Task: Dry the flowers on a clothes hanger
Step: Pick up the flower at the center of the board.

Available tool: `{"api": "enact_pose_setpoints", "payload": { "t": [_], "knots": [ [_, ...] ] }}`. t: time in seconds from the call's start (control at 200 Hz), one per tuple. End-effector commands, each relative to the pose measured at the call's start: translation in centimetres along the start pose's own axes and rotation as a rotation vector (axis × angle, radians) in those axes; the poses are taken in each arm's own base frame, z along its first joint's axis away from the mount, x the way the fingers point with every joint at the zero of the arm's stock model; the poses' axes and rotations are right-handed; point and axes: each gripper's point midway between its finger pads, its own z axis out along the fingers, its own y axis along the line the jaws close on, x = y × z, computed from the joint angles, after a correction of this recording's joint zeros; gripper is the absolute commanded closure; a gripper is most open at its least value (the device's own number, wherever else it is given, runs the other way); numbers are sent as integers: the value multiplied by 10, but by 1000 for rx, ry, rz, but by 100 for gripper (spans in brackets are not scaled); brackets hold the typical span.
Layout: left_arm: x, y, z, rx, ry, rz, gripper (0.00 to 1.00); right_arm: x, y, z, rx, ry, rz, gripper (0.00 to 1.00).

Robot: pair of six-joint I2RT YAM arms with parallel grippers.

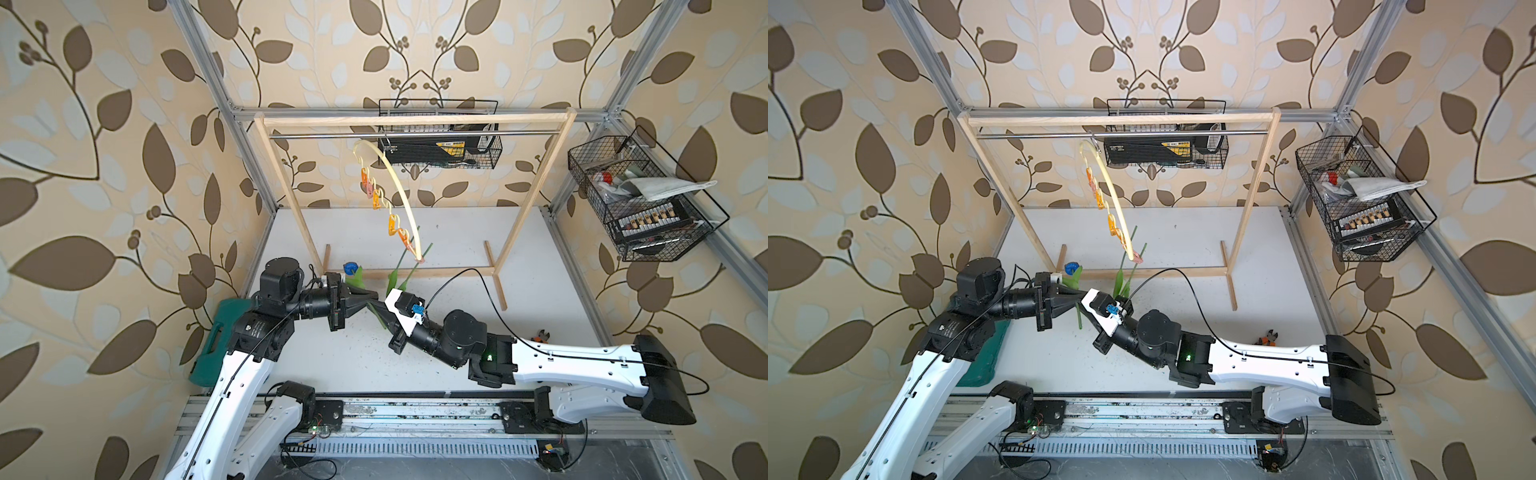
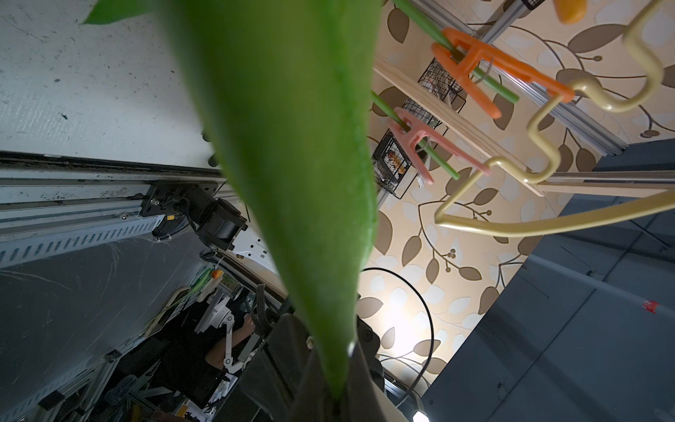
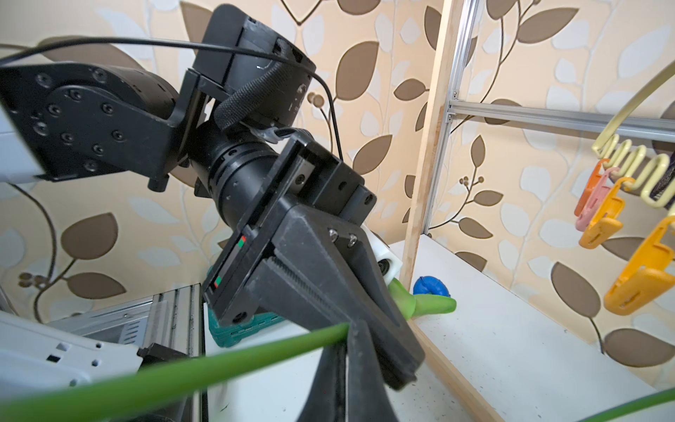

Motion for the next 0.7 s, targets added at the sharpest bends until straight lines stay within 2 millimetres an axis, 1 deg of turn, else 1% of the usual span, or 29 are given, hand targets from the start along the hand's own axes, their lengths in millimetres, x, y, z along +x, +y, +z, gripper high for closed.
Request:
{"api": "enact_pose_setpoints", "payload": {
  "t": [0.0,0.125,0.235,0.26,0.315,0.335,0.465,0.585,0.695],
  "knots": [
    [23,-3,0,-10,105,51,100,-24,9,7,-39,-63,39,99],
    [18,1,3,-15,104,44,98,-26,7,5,-34,-55,43,100],
    [14,-1,3,-7,91,45,100,-27,7,3,-37,-55,51,100],
    [15,-3,3,-2,91,48,100,-26,6,2,-37,-56,51,97],
    [14,-5,4,0,88,47,100,-26,7,1,-43,-59,52,87],
    [15,-6,3,2,87,52,100,-27,8,1,-46,-62,53,85],
    [15,-9,3,7,79,57,100,-31,9,-3,-60,-92,68,81],
    [15,-7,2,8,76,56,100,-34,9,-1,-59,-92,70,81],
    [16,-9,1,14,72,62,100,-32,9,1,-54,-84,68,87]
  ]
}}
